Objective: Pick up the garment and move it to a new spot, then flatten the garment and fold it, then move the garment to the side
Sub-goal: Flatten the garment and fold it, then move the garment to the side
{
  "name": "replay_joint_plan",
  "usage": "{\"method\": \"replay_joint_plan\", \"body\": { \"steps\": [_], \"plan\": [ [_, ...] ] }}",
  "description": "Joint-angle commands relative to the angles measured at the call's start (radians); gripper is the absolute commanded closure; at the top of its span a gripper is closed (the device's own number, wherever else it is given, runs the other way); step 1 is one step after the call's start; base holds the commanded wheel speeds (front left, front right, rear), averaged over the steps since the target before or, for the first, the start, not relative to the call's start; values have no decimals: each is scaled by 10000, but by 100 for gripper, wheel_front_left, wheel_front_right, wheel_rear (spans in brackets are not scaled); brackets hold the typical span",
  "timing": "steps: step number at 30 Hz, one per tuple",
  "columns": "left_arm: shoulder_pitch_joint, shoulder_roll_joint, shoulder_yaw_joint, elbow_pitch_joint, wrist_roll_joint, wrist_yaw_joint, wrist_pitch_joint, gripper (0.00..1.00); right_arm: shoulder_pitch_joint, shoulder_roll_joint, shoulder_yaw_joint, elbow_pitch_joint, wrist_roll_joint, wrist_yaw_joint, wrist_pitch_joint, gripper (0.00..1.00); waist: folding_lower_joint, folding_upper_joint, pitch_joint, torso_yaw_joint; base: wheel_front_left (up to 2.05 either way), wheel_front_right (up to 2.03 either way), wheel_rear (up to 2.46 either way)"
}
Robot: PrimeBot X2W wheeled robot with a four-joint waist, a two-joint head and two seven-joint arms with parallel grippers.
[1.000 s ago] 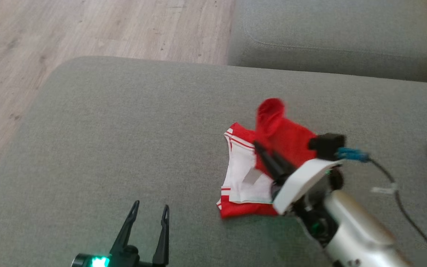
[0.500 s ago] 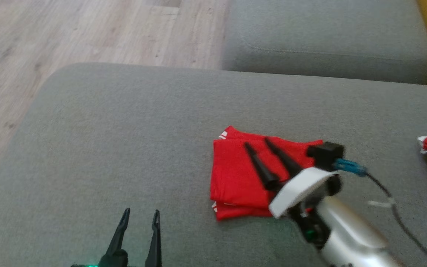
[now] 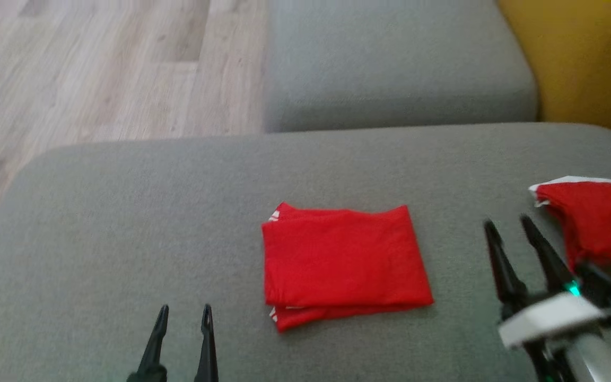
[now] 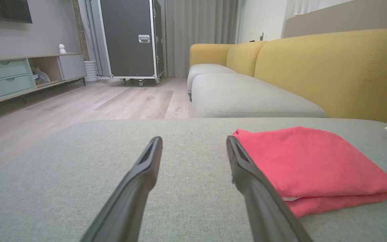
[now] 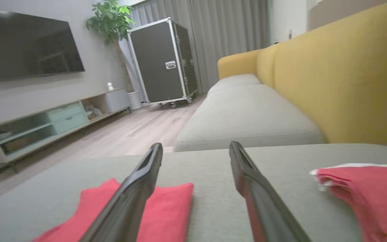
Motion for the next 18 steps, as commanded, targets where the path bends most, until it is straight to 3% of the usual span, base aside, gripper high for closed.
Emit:
{"method": "replay_joint_plan", "body": {
  "steps": [1, 8, 18],
  "plan": [
    [-84, -114, 433, -342, 2, -56, -95, 0, 289, -13, -252, -535, -542, -7, -132, 0, 1, -1, -224, -192, 0, 0, 0],
    [462, -174, 761, -464, 101, -100, -95, 0, 2458, 783, -1270, -1468, -2236, -7, -134, 0, 1, -1, -509, -419, 0, 0, 0],
    [857, -267, 1158, -416, 36, -114, -95, 0, 2808, 988, -1366, -1592, -2587, -7, -135, 0, 1, -1, -602, -624, 0, 0, 0]
  ]
}}
